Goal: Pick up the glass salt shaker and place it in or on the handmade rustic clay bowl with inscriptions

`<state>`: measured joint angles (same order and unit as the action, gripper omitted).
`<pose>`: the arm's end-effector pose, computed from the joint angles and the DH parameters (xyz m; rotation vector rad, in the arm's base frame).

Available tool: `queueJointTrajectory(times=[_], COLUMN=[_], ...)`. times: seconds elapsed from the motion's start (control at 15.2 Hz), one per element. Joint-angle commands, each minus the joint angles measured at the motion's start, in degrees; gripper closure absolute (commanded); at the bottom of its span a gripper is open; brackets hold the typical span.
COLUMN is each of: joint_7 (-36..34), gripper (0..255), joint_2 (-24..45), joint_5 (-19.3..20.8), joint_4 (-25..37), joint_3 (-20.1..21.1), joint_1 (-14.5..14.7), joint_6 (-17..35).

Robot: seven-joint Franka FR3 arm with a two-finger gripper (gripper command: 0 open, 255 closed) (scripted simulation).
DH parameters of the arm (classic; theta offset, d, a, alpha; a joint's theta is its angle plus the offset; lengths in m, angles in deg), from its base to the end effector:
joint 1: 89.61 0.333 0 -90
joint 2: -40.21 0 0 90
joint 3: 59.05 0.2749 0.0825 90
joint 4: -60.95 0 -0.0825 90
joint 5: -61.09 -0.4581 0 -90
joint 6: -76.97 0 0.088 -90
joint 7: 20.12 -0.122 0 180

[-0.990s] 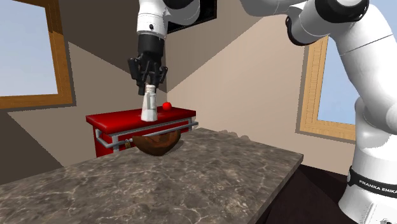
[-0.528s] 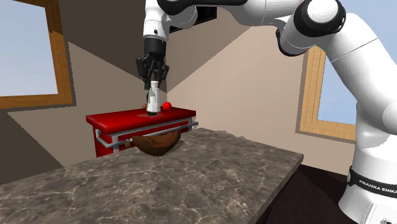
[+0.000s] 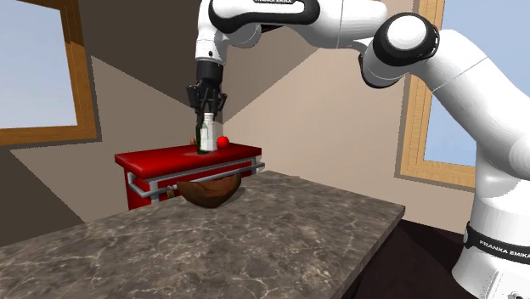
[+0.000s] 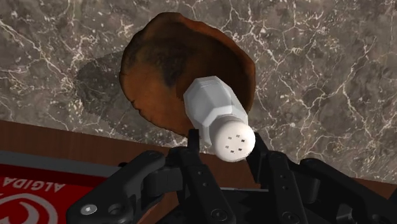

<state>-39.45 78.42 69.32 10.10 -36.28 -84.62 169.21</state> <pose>0.7394 0.2554 0.4938 -3.0143 -0.0840 -0.0779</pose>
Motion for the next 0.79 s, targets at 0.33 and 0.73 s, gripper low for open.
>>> queueJointTrajectory(times=[0.33, 0.73], joint_7=[0.1, 0.2], gripper=[255, 255], joint_2=[-2.5, -3.2], joint_5=[-0.6, -0.8], joint_4=[-9.7, -15.6], joint_3=[0.3, 0.2], joint_1=[-1.9, -2.8], joint_6=[7.2, 12.3])
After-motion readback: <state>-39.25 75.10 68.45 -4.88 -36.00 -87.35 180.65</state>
